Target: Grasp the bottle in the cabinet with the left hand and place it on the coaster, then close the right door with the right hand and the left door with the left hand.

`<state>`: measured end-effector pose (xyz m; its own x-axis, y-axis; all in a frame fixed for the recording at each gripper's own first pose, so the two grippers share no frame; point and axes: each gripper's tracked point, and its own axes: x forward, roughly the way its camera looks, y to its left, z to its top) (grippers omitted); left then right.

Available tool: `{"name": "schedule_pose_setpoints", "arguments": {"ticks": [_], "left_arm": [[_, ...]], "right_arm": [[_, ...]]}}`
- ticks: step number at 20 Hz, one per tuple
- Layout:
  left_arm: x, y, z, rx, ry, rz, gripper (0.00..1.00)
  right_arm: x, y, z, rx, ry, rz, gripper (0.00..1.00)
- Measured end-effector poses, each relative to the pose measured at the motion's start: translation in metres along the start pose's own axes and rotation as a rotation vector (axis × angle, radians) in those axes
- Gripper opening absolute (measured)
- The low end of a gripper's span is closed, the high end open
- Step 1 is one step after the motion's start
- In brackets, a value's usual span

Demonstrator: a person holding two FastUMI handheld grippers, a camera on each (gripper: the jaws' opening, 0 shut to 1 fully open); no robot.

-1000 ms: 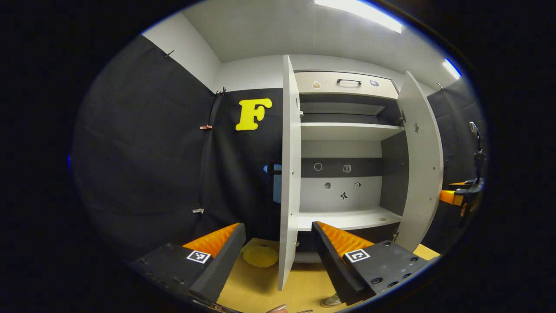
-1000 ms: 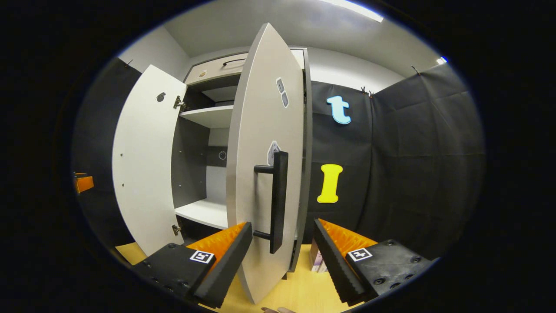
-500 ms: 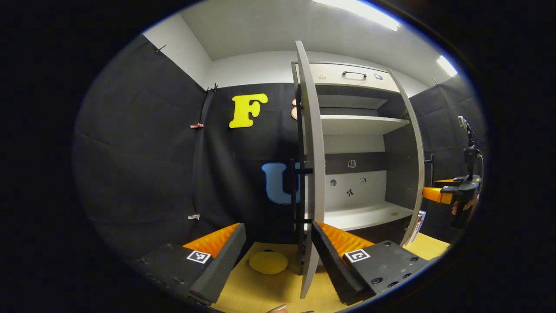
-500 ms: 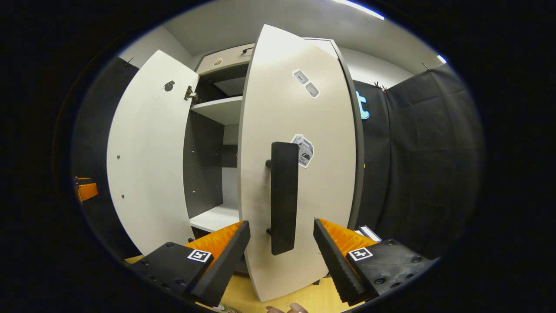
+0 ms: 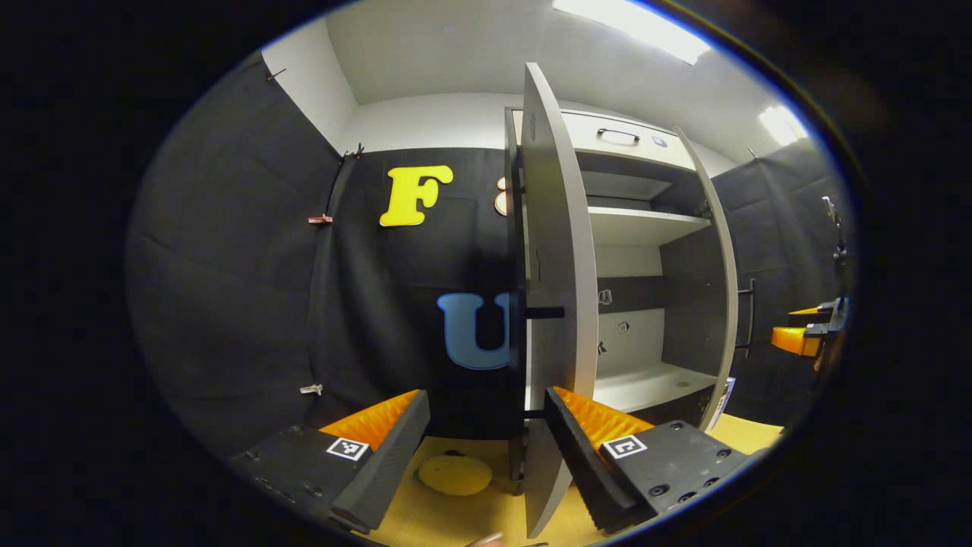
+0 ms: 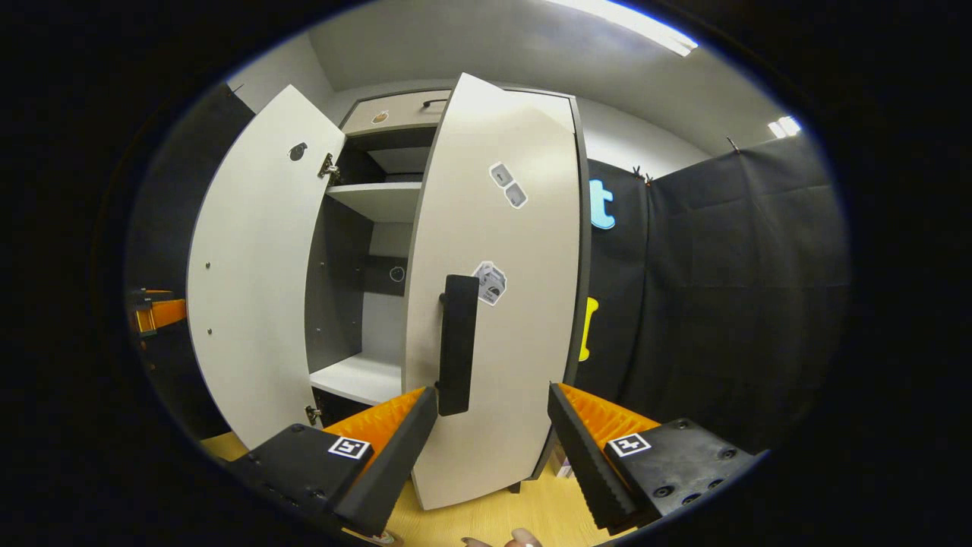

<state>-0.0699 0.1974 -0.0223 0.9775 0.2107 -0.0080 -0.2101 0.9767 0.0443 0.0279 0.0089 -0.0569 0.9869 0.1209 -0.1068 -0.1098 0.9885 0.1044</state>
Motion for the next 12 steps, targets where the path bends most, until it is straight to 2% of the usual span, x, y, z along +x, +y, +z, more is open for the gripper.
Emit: {"name": "schedule_pose_setpoints", "arguments": {"ticks": [5, 9, 12], "left_arm": [[0.013, -0.003, 0.000, 0.008, -0.014, -0.036, 0.96], [0.011, -0.016, -0.001, -0.017, -0.006, -0.104, 0.91], [0.017, -0.033, 0.002, 0.042, -0.013, -0.128, 0.92]], "right_arm": [[-0.002, 0.007, -0.010, 0.019, 0.034, 0.002, 0.98], [-0.004, 0.008, -0.014, -0.019, 0.041, -0.017, 0.98], [-0.003, 0.008, -0.010, -0.041, 0.028, -0.016, 0.98]]}}
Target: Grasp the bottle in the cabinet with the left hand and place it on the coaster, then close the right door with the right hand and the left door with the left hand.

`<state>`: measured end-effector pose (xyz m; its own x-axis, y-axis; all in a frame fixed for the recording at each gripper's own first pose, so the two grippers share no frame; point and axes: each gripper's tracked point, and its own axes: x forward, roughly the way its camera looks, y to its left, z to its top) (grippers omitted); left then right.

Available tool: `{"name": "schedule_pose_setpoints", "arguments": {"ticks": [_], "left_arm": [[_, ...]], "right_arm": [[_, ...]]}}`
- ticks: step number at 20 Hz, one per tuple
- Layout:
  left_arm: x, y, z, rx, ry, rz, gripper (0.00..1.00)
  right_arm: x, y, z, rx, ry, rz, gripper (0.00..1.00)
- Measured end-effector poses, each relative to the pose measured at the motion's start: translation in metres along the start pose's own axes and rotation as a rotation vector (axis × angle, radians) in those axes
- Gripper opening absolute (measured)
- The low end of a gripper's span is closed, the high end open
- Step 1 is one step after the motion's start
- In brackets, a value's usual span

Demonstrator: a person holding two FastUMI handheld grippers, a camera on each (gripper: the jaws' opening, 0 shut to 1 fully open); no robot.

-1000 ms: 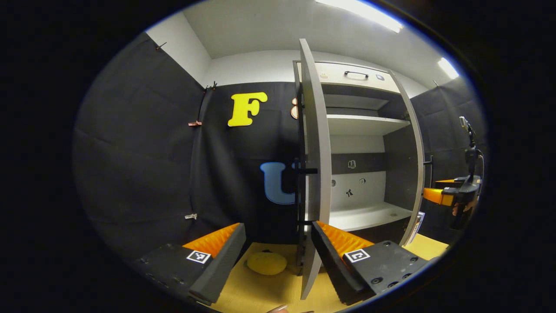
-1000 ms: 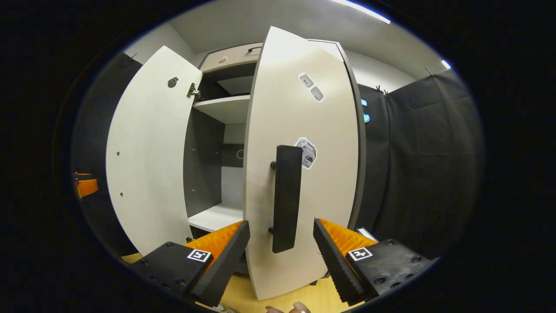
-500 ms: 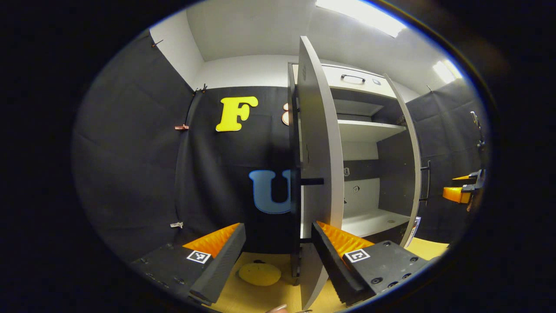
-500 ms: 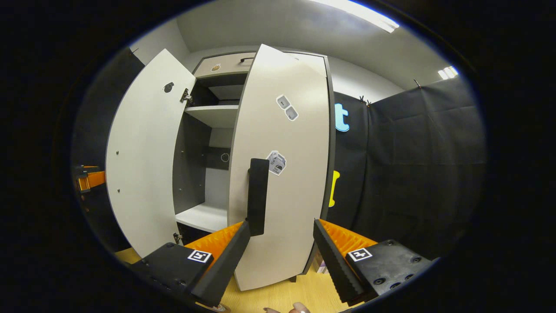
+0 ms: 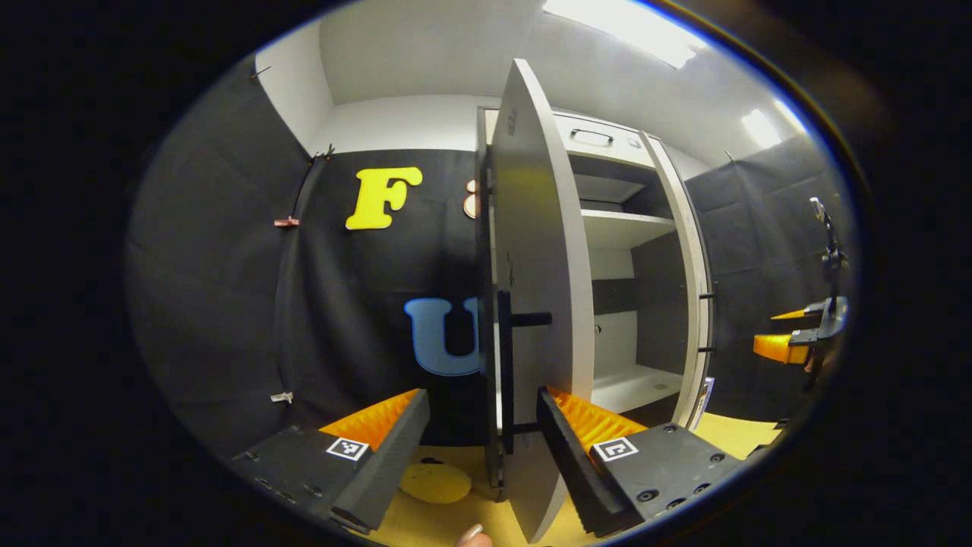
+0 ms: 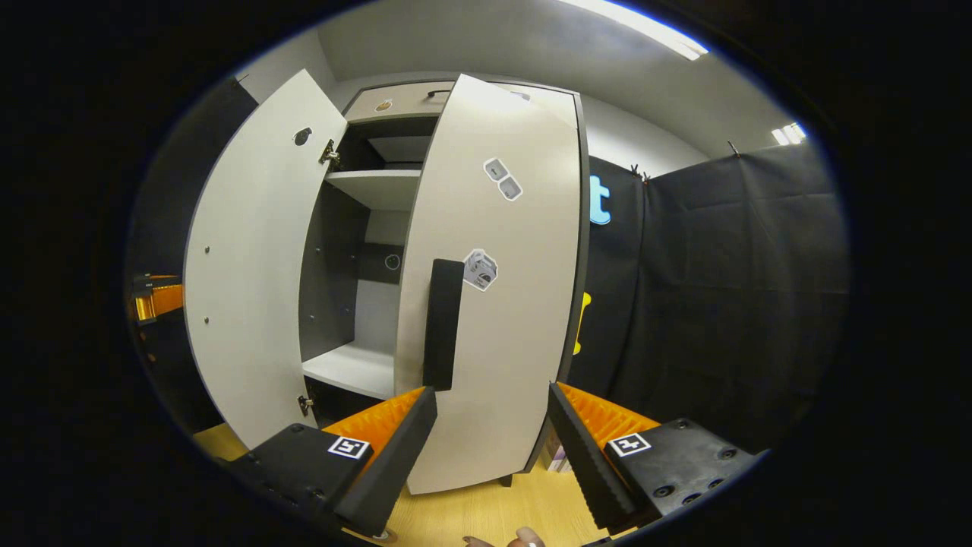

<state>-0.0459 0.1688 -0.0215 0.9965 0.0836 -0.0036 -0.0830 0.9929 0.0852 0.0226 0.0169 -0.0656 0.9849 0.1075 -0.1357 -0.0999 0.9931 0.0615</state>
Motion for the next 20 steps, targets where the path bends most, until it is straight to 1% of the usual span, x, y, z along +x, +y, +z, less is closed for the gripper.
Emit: {"name": "schedule_pose_setpoints", "arguments": {"ticks": [1, 4, 5, 6, 7, 9, 12, 13, 16, 17, 18, 20], "left_arm": [[0.000, -0.011, 0.000, 0.005, -0.002, -0.013, 0.92], [0.002, -0.045, -0.004, -0.041, 0.005, -0.062, 0.92], [0.003, -0.055, -0.003, -0.040, 0.004, -0.071, 0.92], [0.004, -0.064, -0.002, -0.030, 0.001, -0.077, 0.87], [0.007, -0.072, -0.002, -0.016, -0.002, -0.074, 0.92], [0.016, -0.088, -0.002, -0.010, -0.007, -0.072, 0.91], [0.047, -0.117, -0.003, -0.042, 0.001, -0.122, 0.91], [0.052, -0.126, -0.002, -0.046, 0.002, -0.124, 0.91], [0.057, -0.147, 0.004, -0.021, -0.011, -0.133, 0.95], [0.056, -0.152, 0.005, -0.018, -0.012, -0.136, 0.95], [0.056, -0.158, 0.003, -0.021, -0.008, -0.140, 0.93], [0.054, -0.163, 0.001, -0.024, 0.009, -0.146, 0.93]], "right_arm": [[0.002, 0.000, 0.002, 0.003, -0.009, 0.006, 0.98], [0.007, -0.001, 0.003, 0.017, -0.018, 0.030, 0.98], [0.012, -0.003, 0.003, 0.017, -0.021, 0.038, 0.98], [0.020, -0.006, 0.004, 0.014, -0.025, 0.046, 0.98], [0.026, -0.009, 0.004, 0.011, -0.026, 0.054, 0.98], [0.032, -0.015, 0.002, 0.010, -0.021, 0.076, 0.98], [0.044, -0.024, 0.004, 0.018, -0.030, 0.102, 0.98], [0.047, -0.027, 0.004, 0.023, -0.030, 0.111, 0.98], [0.055, -0.033, 0.004, 0.043, -0.029, 0.137, 0.98], [0.055, -0.033, 0.003, 0.048, -0.028, 0.144, 0.98], [0.056, -0.033, 0.003, 0.053, -0.026, 0.152, 0.98], [0.056, -0.032, 0.002, 0.054, -0.023, 0.164, 0.98]]}}
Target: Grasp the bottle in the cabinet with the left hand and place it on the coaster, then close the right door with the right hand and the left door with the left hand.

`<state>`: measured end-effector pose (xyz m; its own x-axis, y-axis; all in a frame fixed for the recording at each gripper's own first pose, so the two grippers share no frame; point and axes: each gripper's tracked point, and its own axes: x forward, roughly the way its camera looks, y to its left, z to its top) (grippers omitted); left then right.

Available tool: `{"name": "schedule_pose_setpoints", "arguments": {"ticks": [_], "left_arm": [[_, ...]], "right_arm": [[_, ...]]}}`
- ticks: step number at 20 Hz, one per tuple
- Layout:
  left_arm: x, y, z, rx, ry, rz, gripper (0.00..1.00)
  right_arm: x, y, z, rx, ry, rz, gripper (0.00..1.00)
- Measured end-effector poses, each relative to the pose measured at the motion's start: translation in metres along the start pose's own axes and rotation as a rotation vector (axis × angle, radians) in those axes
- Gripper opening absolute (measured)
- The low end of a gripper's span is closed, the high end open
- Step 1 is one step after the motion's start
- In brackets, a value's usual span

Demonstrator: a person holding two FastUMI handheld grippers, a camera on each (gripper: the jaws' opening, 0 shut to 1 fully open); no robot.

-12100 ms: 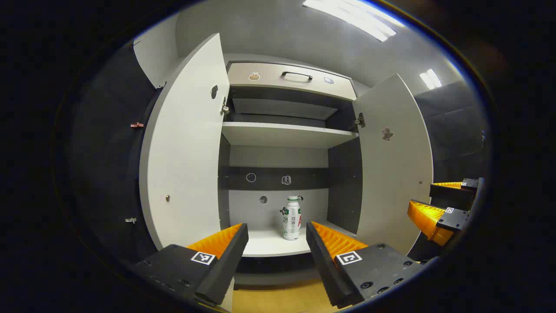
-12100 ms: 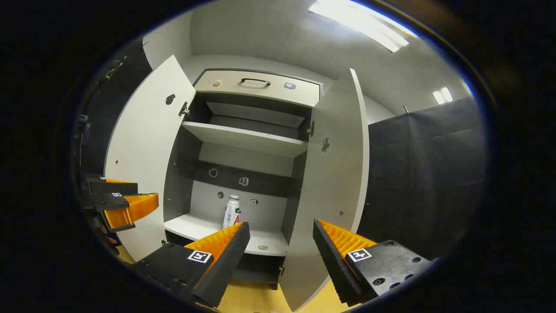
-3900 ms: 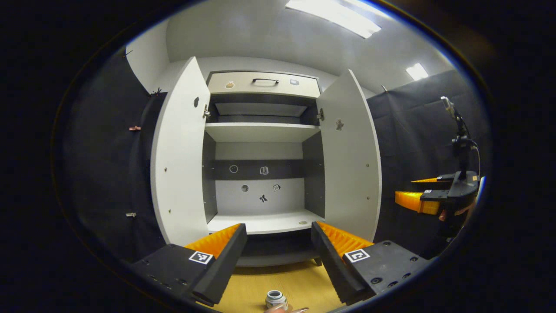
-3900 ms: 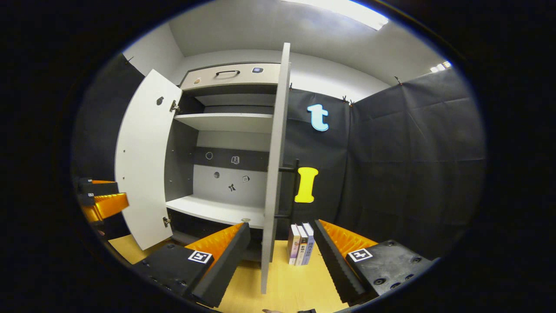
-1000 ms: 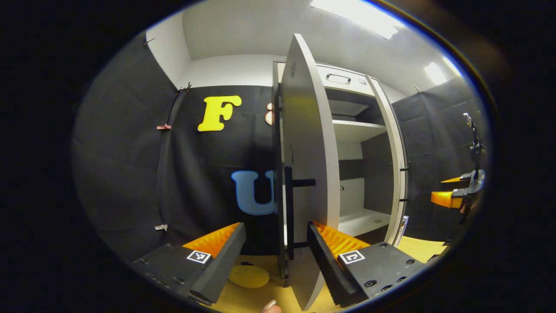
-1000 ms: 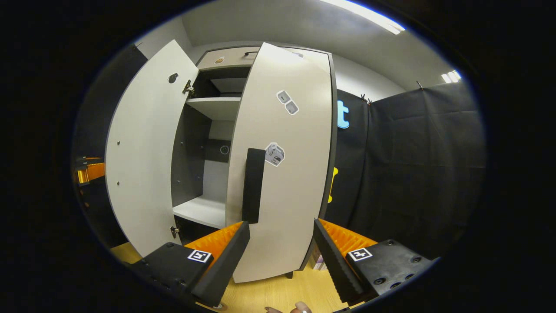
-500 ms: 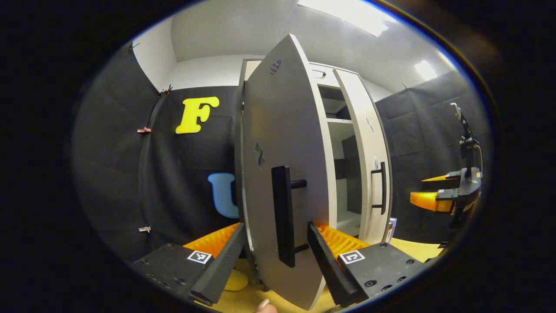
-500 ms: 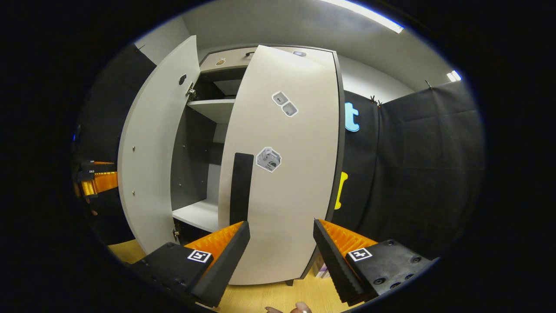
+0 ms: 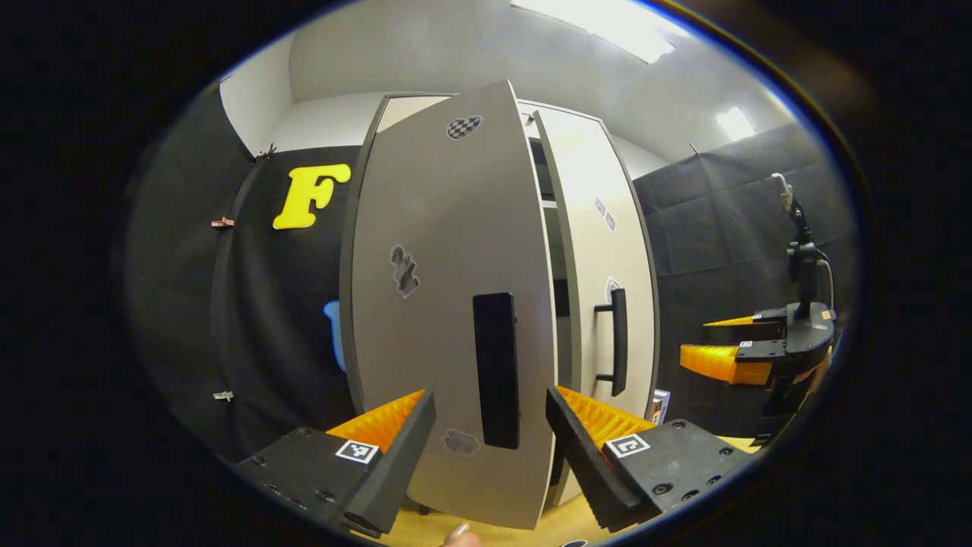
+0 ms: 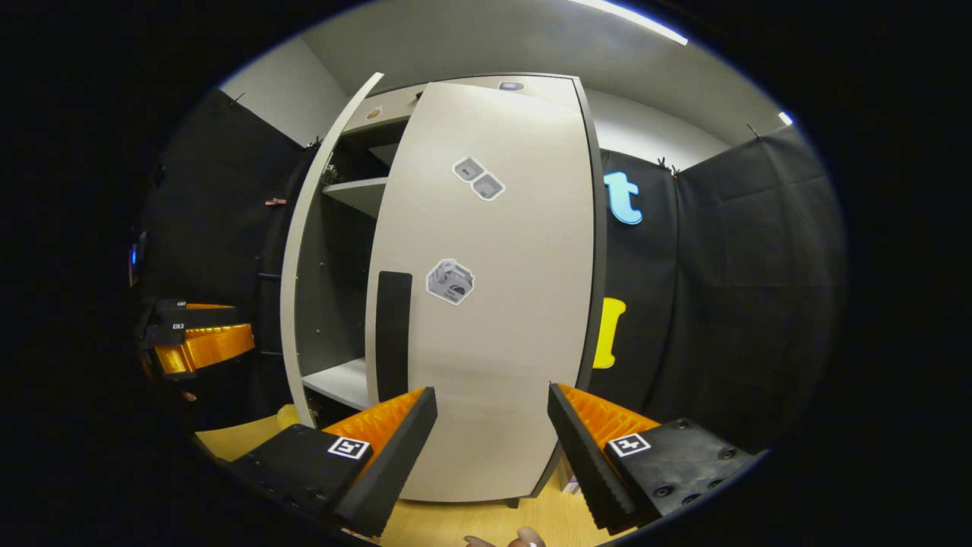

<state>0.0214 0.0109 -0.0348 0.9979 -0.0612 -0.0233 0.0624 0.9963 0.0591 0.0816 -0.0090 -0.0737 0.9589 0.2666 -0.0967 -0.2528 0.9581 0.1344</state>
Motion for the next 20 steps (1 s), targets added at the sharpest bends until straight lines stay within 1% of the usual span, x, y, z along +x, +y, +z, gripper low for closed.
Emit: {"name": "schedule_pose_setpoints", "arguments": {"ticks": [3, 6, 8, 12, 20], "left_arm": [[0.002, -0.001, 0.001, -0.018, 0.016, 0.018, 0.93], [0.005, -0.006, 0.009, -0.059, 0.001, 0.026, 0.93], [0.006, -0.005, 0.012, -0.067, -0.001, 0.039, 0.93], [0.006, -0.001, 0.009, -0.068, 0.011, 0.071, 0.93], [0.008, -0.012, 0.010, -0.057, 0.017, 0.097, 0.93]], "right_arm": [[-0.001, 0.004, 0.000, -0.008, -0.002, 0.017, 0.98], [-0.003, 0.008, 0.003, -0.009, -0.015, 0.036, 0.98], [-0.004, 0.009, 0.004, -0.012, -0.018, 0.045, 0.98], [-0.004, 0.004, -0.001, -0.021, -0.016, 0.056, 0.98], [-0.005, -0.010, -0.002, -0.001, -0.024, 0.074, 0.98]]}}
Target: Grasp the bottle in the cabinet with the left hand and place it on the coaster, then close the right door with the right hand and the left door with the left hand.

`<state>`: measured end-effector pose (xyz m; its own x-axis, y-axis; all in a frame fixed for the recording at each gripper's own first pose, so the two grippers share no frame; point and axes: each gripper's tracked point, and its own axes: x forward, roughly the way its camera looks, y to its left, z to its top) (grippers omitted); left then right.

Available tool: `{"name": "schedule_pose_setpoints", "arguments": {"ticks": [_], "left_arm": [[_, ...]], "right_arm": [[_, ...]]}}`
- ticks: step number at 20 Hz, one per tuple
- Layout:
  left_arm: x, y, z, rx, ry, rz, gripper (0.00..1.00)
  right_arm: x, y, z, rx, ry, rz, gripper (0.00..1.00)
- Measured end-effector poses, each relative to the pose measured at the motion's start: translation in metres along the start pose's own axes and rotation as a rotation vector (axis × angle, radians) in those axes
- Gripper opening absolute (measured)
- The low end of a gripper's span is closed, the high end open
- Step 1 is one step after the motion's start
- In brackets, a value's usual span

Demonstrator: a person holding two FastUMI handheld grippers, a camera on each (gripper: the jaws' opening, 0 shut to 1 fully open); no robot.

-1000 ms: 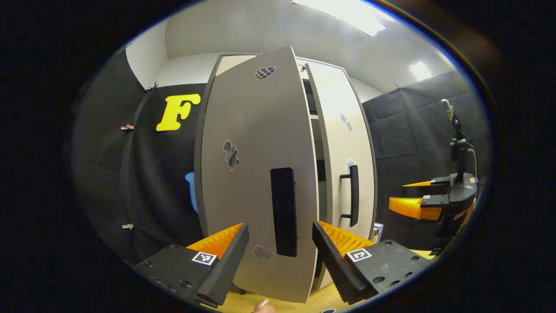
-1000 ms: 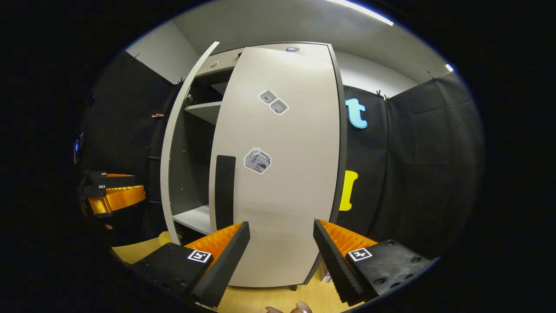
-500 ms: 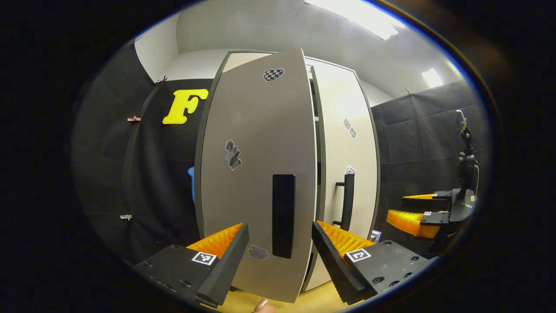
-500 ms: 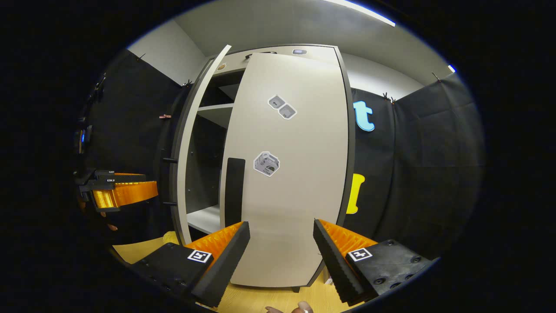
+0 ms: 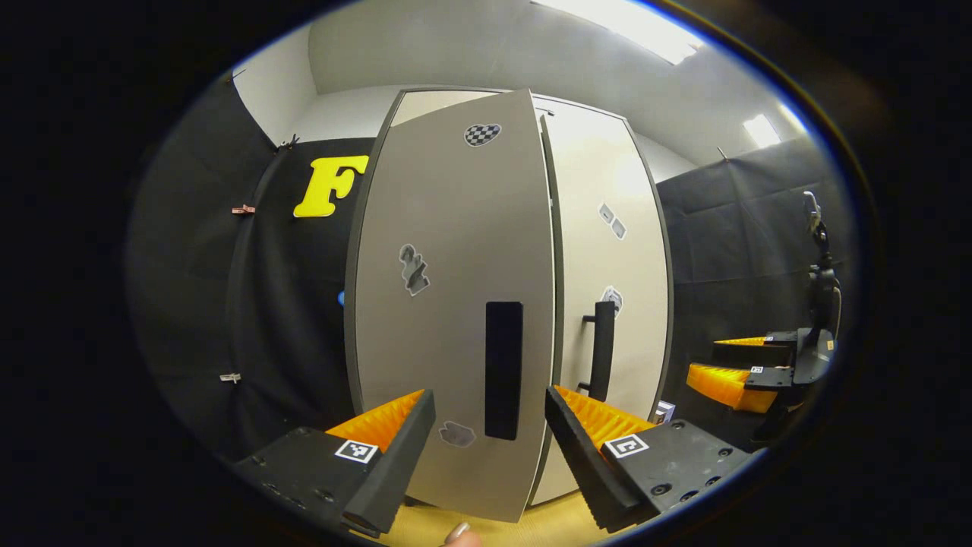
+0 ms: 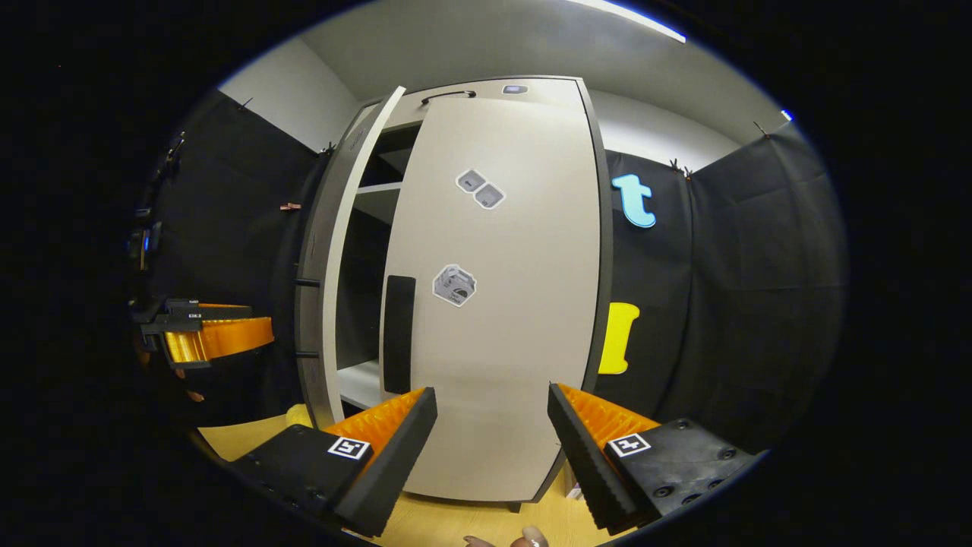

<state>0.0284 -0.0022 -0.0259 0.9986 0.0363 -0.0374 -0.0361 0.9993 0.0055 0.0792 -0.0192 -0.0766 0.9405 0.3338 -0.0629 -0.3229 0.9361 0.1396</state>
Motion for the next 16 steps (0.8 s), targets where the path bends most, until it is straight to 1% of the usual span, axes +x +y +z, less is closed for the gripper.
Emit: {"name": "schedule_pose_setpoints", "arguments": {"ticks": [11, 16], "left_arm": [[0.0018, -0.0085, 0.0012, 0.021, 0.009, 0.017, 0.93], [-0.0014, -0.0107, 0.0046, 0.026, 0.000, 0.039, 0.93]], "right_arm": [[-0.0003, -0.0061, 0.0020, 0.000, -0.032, 0.017, 0.98], [0.0072, 0.0009, 0.0014, -0.011, -0.043, 0.050, 0.98]]}}
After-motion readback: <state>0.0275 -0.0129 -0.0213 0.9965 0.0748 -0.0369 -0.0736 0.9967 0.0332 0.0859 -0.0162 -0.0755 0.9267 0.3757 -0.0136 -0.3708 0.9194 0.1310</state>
